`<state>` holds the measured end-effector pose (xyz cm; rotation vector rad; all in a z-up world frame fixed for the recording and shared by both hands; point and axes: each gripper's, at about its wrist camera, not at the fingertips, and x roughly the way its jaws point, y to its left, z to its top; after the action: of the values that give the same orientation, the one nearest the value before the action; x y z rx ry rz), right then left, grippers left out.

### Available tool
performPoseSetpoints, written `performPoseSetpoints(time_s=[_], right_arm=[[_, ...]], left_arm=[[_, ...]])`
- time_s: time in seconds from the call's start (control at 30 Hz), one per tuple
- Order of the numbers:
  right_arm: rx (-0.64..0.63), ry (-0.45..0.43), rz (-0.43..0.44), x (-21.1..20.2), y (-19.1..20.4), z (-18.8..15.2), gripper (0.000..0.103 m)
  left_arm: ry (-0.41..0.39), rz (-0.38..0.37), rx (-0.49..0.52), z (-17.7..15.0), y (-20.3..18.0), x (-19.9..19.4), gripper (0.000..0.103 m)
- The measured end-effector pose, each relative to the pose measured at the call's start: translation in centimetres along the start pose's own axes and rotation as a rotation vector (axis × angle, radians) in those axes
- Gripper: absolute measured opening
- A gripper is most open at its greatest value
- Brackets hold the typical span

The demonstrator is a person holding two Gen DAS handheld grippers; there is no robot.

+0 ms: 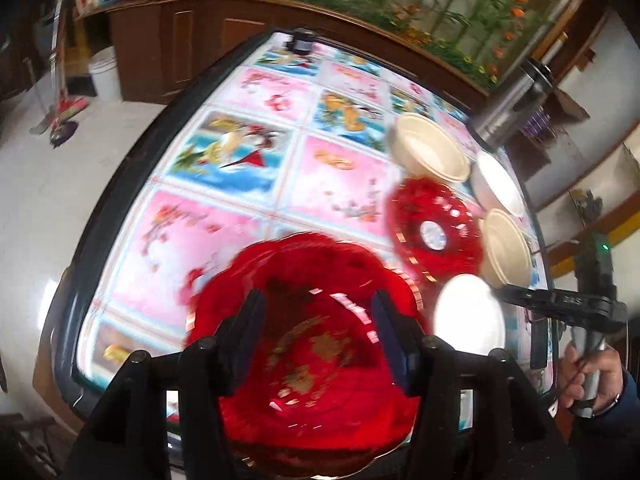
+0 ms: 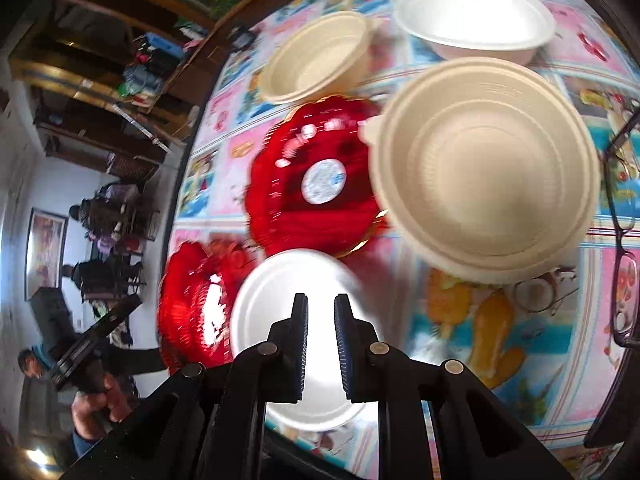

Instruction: Organize plates and bowls

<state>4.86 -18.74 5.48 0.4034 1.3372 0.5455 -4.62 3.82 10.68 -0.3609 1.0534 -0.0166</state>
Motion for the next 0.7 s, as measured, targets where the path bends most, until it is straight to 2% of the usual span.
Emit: performPoseSetpoints(time_s=[0.2,0.4,0.7], right_arm=[[0.012,0.030,-0.037,1.2,-1.6,1.7,0.018],[0.018,-0.046,-0.149,0.1,-3.3,3.5,0.018],[0.020,-0.039,-0.076,0.4,-3.4,3.9,0.018]], left_arm=[[0.040,-0.022,0.085,1.8,-4.4,2.2,0.058],[0.092,-0.033,0.122,3.2,-7.1,5.0,0.058],[0.161,-0.068,0.026,6.8,-7.2,10.5,0.058]])
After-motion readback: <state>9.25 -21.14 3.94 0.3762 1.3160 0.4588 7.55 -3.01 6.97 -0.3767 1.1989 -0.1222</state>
